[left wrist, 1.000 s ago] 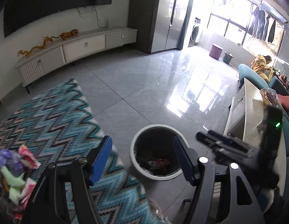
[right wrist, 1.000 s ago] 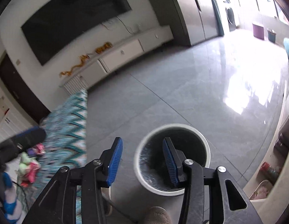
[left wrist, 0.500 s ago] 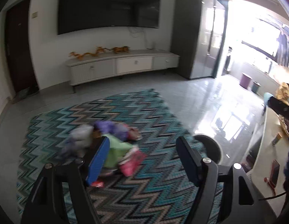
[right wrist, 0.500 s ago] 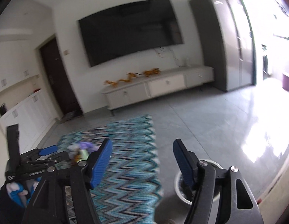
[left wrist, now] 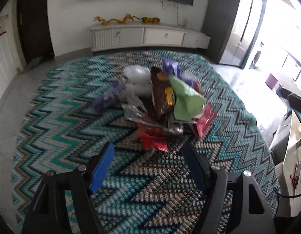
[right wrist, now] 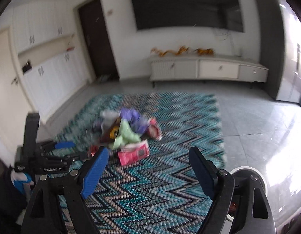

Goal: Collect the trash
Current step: 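Move both grippers back to the wrapper pile and grasp the pink carton with the right gripper, then carry the pink carton over the bin and open the right gripper while the left gripper drops its item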

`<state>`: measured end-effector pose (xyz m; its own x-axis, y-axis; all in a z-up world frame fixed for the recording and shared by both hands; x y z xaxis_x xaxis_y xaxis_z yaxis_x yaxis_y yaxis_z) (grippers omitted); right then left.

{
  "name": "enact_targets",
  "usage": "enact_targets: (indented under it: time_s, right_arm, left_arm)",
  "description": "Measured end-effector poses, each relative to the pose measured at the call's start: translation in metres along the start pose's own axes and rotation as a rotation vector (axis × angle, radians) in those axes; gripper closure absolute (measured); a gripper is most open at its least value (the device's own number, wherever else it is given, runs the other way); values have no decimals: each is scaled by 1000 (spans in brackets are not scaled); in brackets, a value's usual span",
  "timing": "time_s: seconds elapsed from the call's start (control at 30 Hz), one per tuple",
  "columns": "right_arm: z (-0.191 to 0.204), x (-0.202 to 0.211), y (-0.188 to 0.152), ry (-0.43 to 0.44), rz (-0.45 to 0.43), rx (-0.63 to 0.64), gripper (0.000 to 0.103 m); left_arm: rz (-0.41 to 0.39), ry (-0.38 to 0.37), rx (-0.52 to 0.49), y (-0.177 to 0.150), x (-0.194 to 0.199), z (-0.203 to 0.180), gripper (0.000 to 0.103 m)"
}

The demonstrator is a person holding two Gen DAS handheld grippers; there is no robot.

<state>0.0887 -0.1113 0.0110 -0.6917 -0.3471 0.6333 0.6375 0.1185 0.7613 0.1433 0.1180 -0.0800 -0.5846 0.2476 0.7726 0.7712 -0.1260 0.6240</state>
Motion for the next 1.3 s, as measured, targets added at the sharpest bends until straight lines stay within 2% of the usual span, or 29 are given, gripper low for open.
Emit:
enact_targets:
  time_s: [0.13, 0.23, 0.37, 0.43, 0.5, 0.57, 0.73, 0.9, 0.93, 0.97, 1.13, 1.3]
  right_arm:
    - [10, -44, -9, 40, 74, 46, 18]
    - [13, -70, -10, 73, 105, 49, 18]
    - [12, -89, -9, 104, 125, 56, 18]
    - [14, -98, -8, 114, 135, 76, 17]
    - [16, -112, -11, 127, 152, 101, 15]
    - [20, -122, -13, 135, 170, 126, 14]
    - [30, -147, -19, 135, 207, 193, 13]
    - [22, -166, -23, 118, 226, 161, 14]
    - [21, -167, -23, 125, 225, 151, 24]
    - [18, -165, -24, 130, 220, 141, 30]
    - [13, -150, -29, 152, 206, 104, 32]
    - [12, -116, -39, 171, 176, 72, 32]
  left_arm:
    - [-21, -16, 6, 4, -12, 6, 31]
    - [-38, -33, 56, 12, -18, 18, 31]
    - [-40, -94, 113, 20, -25, 30, 35]
    - [-32, -124, 122, 22, -30, 30, 49]
    - [-20, -163, 141, 23, -35, 31, 56]
    - [-11, -179, 150, 24, -39, 33, 64]
    - [4, -200, 156, 26, -45, 29, 96]
    - [-30, -216, 160, 28, -32, 27, 101]
    - [-41, -220, 161, 29, -27, 27, 101]
    - [-53, -225, 161, 29, -22, 26, 101]
    - [-96, -262, 158, 29, 2, 18, 102]
    - [-129, -295, 152, 34, 25, 12, 102]
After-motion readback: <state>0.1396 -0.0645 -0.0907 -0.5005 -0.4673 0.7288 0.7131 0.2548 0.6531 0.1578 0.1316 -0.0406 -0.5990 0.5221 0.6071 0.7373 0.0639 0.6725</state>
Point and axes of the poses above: each gripper's, at about its wrist camera, not at the fingertips, and x roughly against the way its jaws point, z to its left, y to its top, the point moved 3 cm from there along -x, roughly the way its jaws point, and after that the axes turned 1 degree about x, right-handed, at the moved point
